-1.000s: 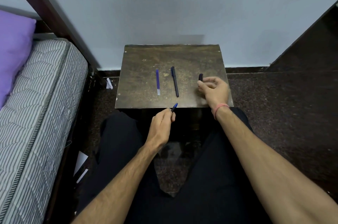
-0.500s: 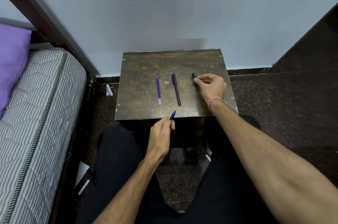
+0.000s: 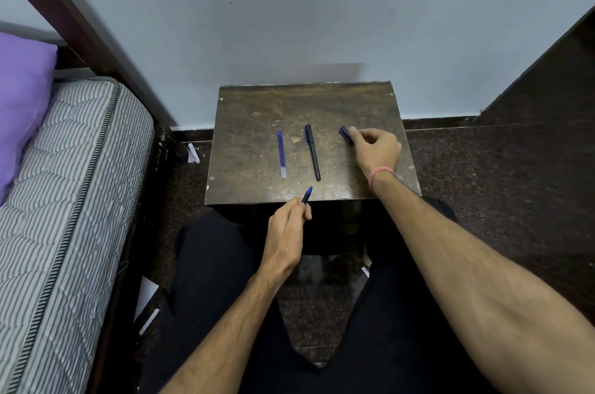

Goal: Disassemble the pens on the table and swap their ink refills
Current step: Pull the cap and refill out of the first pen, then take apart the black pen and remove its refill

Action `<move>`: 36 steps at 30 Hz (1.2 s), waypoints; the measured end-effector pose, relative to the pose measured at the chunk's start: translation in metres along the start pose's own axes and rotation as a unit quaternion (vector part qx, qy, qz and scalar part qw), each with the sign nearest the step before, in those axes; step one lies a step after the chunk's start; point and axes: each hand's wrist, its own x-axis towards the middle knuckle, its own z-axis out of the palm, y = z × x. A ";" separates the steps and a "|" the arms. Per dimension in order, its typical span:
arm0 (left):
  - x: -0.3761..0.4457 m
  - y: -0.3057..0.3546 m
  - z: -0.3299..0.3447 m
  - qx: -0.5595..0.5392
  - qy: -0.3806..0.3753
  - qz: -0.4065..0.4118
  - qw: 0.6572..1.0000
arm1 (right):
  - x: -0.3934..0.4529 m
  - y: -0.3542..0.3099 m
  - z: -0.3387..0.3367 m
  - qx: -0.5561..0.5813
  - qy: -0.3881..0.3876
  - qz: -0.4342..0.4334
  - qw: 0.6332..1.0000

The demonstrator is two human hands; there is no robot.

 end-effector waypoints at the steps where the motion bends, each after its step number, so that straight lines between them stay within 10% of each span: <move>1: 0.000 0.000 0.000 0.000 0.001 0.001 1.000 | -0.001 0.000 -0.002 0.022 -0.002 0.008 1.000; 13: -0.009 0.005 0.006 -0.019 -0.049 -0.007 0.999 | -0.129 0.015 -0.024 0.176 -0.224 0.013 0.959; 36: -0.039 0.019 0.018 -0.096 -0.058 -0.061 0.992 | -0.148 0.021 -0.040 0.276 -0.325 0.102 0.899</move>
